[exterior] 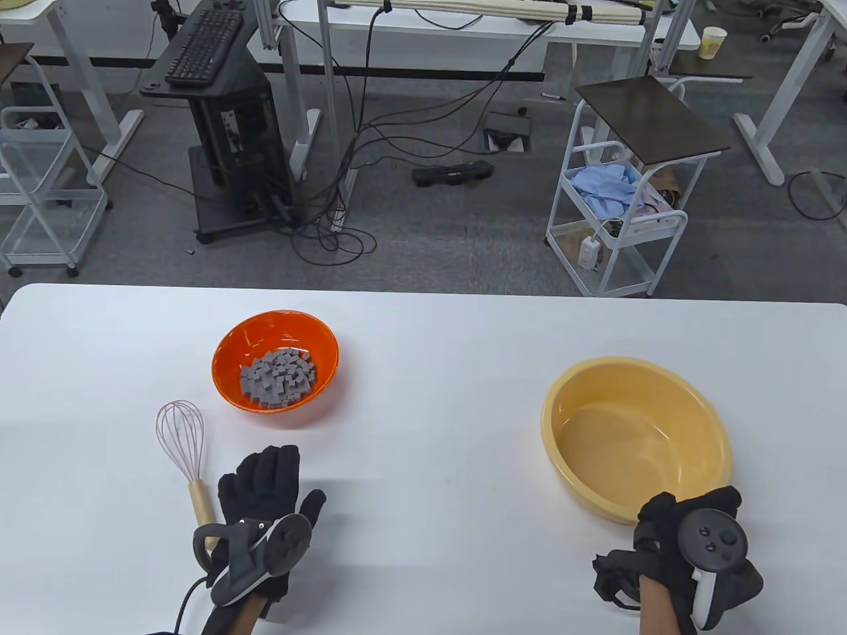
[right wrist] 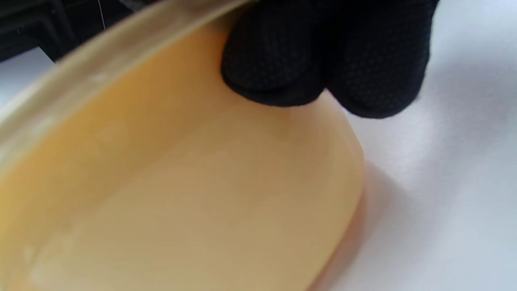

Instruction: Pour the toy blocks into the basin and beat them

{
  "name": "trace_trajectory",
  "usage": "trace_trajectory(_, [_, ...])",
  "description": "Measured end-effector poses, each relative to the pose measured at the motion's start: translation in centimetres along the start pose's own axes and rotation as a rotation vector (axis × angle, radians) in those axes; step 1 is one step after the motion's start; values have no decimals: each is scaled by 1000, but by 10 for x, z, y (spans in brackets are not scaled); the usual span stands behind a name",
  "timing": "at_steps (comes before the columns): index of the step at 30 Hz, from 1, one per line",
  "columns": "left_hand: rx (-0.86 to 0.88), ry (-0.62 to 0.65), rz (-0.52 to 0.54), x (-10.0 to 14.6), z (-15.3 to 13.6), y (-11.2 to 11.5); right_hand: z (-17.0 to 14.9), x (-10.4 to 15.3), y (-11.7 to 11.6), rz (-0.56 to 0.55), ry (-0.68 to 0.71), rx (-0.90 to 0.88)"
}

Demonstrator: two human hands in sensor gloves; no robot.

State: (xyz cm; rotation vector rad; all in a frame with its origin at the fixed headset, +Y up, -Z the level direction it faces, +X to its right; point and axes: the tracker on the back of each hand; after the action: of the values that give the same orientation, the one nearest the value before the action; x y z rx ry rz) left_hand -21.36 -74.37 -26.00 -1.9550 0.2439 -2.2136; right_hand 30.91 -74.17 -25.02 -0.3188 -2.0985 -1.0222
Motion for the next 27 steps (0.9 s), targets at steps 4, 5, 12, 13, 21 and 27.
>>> trace_trajectory(4, [2,1,2,0,0,0,3,2,-2,30,16,-128])
trace_trajectory(5, [0,2,3,0,0,0,5,3,-3,42,49,-157])
trace_trajectory(12, [7,-6,7,0,-1,-1,30,19,-11,125,207,-258])
trace_trajectory(13, [8,-7,6,0,-2,-1,35,23,-14,156,230,-273])
trace_trajectory(21, [3,-28,2,0,-9,1,62,57,-43,370,388,-298])
trace_trajectory(27, [-14,-49,-18,-1,-16,5,70,75,-62,519,450,-274])
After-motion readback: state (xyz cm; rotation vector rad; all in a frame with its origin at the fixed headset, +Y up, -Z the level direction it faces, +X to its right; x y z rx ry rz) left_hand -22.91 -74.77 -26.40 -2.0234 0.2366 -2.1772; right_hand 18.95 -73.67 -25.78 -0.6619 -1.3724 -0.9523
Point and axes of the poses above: the tracker on the back of each hand, its own z axis roughly to the thumb side, its own x axis roughly from the fingertips to the wrist, y = z × x, and after that the axes turned 1 degree about -x, right-handed
